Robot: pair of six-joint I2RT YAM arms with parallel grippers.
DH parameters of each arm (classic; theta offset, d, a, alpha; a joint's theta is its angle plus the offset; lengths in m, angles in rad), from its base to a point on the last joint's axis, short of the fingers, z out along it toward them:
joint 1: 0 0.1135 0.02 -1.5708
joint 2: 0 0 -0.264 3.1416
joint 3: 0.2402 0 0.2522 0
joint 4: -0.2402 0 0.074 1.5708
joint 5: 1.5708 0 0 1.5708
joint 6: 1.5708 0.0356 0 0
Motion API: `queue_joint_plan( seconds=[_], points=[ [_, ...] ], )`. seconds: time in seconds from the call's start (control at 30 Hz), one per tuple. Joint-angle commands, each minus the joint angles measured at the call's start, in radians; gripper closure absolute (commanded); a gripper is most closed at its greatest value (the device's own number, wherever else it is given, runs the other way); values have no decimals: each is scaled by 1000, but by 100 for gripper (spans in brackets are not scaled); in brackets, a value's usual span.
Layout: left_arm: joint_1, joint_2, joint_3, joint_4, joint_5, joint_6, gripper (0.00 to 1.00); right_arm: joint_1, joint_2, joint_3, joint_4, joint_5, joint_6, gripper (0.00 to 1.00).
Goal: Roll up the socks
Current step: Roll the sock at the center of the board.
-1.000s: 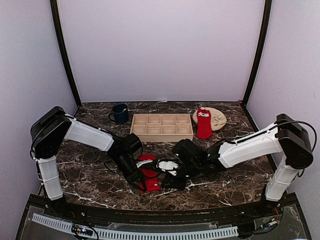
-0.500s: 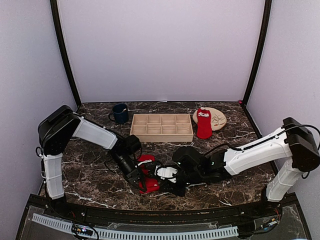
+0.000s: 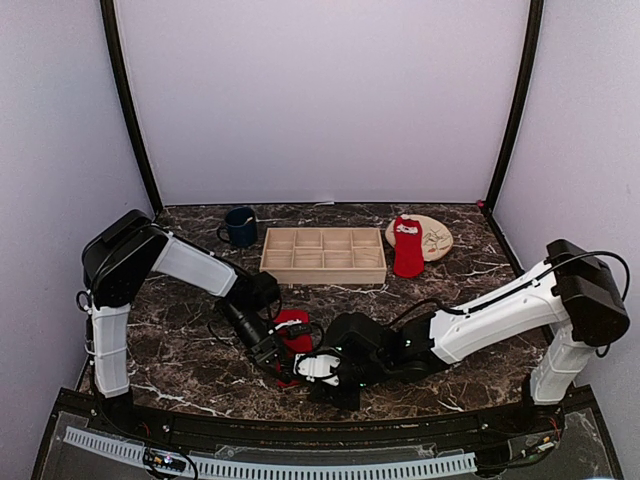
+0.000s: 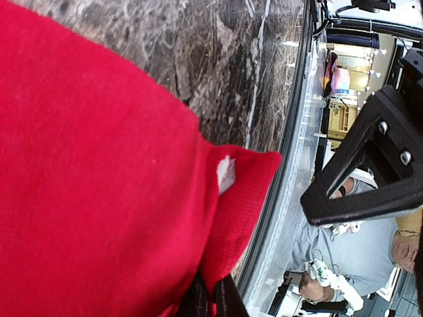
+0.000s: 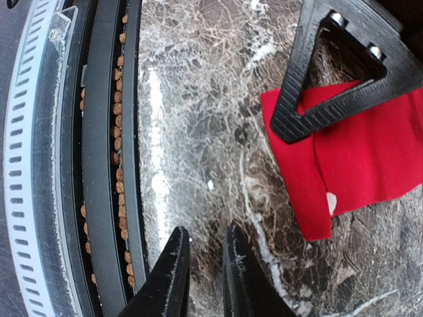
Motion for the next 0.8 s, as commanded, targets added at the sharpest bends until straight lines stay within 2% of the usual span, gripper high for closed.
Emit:
queue_joint_plan(
  seconds=[0.0,0.27,0.77],
  points=[
    [6,9,-7,-34,12,28,100,12,38,58,-10,4,-11,81],
    [6,24,-12,-40,39,42,100,14,104,129,-49,4,-11,81],
    [9,37,-18,-53,68,63,100,16,111,79,40,4,-11,81]
  ],
)
